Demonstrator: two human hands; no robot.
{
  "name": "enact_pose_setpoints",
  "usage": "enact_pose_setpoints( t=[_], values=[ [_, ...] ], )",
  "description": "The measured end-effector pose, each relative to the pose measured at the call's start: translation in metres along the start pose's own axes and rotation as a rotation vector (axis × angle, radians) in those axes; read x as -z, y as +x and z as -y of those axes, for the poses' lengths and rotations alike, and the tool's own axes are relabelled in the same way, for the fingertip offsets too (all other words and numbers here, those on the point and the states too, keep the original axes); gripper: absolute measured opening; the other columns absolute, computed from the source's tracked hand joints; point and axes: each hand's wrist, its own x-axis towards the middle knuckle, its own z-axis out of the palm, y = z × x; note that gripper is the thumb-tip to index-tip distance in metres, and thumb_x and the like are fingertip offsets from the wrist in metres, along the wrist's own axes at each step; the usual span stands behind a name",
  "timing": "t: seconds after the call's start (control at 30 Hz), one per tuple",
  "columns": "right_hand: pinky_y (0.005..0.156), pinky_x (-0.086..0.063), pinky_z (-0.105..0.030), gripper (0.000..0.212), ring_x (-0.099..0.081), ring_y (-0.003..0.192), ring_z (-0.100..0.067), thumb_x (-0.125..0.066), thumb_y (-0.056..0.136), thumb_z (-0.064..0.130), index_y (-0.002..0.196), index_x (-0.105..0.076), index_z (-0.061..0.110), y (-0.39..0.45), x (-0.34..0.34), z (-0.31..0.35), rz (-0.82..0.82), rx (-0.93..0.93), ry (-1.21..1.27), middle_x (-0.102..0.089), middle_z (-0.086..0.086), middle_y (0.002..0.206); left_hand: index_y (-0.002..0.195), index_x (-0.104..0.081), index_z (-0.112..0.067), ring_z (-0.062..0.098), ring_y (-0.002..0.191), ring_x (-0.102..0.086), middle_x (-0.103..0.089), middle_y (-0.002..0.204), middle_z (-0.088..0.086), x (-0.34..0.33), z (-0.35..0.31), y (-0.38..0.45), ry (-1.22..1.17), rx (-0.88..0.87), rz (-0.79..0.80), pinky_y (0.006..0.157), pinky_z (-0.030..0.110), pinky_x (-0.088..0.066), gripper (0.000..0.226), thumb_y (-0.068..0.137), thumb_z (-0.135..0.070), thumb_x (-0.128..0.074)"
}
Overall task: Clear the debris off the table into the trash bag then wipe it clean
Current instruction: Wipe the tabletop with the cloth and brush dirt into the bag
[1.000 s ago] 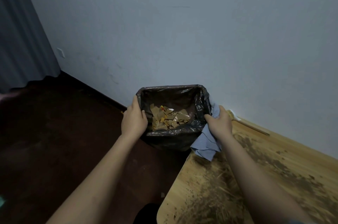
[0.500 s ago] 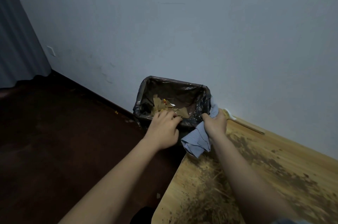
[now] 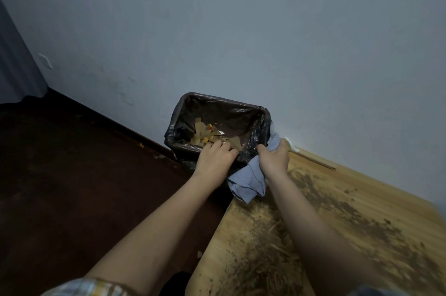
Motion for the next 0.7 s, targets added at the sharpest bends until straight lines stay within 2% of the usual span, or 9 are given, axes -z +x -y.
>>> enact_pose_setpoints(
  t=[0.13,0.27,0.3,0.4,0.53,0.63,0.7],
  values=[
    [0.081,-0.049,-0.035,0.049,-0.059,0.1,-0.025,-0.061,0.087,0.018,0.133,-0.047,0.015,0.001,-0.003,-0.003,-0.001,0.051,-0.022,-0.06,-0.007,0.118,0.124,-0.05,-0.018,0.025,0.113,-0.049,-0.054,0.121,0.002,-0.004,-0.001,0.0,0.032,-0.04,0.023,0.086,0.036,-0.039,0.037,0.088,-0.007,-0.051],
    [0.073,-0.049,-0.029,0.04,-0.062,0.1,-0.026,-0.065,0.085,0.015,0.123,-0.054,0.015,0.004,-0.004,-0.007,0.006,0.074,0.056,-0.062,-0.001,0.105,0.122,-0.048,-0.018,0.026,0.112,-0.049,-0.054,0.121,0.002,-0.01,-0.002,-0.001,0.043,-0.046,-0.001,0.086,0.037,-0.039,0.034,0.09,-0.01,-0.048],
    [0.077,-0.05,-0.031,0.041,-0.062,0.104,-0.025,-0.068,0.085,0.018,0.123,-0.054,0.015,0.005,-0.004,-0.008,0.023,0.084,0.063,-0.063,-0.002,0.108,0.122,-0.047,-0.019,0.026,0.112,-0.049,-0.054,0.121,0.002,-0.012,-0.001,0.0,0.043,-0.047,-0.006,0.086,0.037,-0.04,0.034,0.089,-0.01,-0.048],
    [0.098,-0.048,-0.043,0.064,-0.054,0.119,-0.024,-0.072,0.082,0.043,0.134,-0.049,0.013,0.011,0.002,-0.01,0.103,0.096,0.005,-0.057,-0.005,0.13,0.124,-0.047,-0.02,0.025,0.114,-0.048,-0.054,0.121,0.001,-0.013,0.009,0.003,0.043,-0.037,-0.014,0.086,0.037,-0.041,0.038,0.087,-0.01,-0.053],
    [0.1,-0.044,-0.041,0.07,-0.05,0.125,-0.028,-0.056,0.088,0.057,0.14,-0.045,0.013,0.023,0.022,-0.019,0.148,0.112,-0.107,-0.052,-0.008,0.139,0.122,-0.049,-0.021,0.024,0.115,-0.048,-0.054,0.122,0.001,-0.019,0.023,0.006,0.069,0.001,0.019,0.083,0.035,-0.042,0.037,0.086,-0.01,-0.053],
    [0.09,-0.042,-0.032,0.068,-0.047,0.128,-0.027,-0.045,0.093,0.059,0.146,-0.04,0.016,0.03,0.033,-0.025,0.128,0.125,-0.201,-0.045,-0.005,0.147,0.123,-0.048,-0.022,0.025,0.116,-0.047,-0.053,0.123,0.001,-0.027,0.029,0.008,0.104,0.01,0.048,0.086,0.037,-0.042,0.038,0.087,-0.011,-0.053],
    [0.082,-0.037,-0.026,0.059,-0.05,0.124,-0.025,-0.038,0.097,0.057,0.142,-0.044,0.019,0.035,0.039,-0.03,0.11,0.192,-0.251,-0.049,-0.002,0.142,0.124,-0.048,-0.022,0.025,0.116,-0.047,-0.054,0.124,0.002,-0.034,0.032,0.008,0.121,0.014,0.059,0.088,0.037,-0.041,0.038,0.087,-0.012,-0.054]
  ],
)
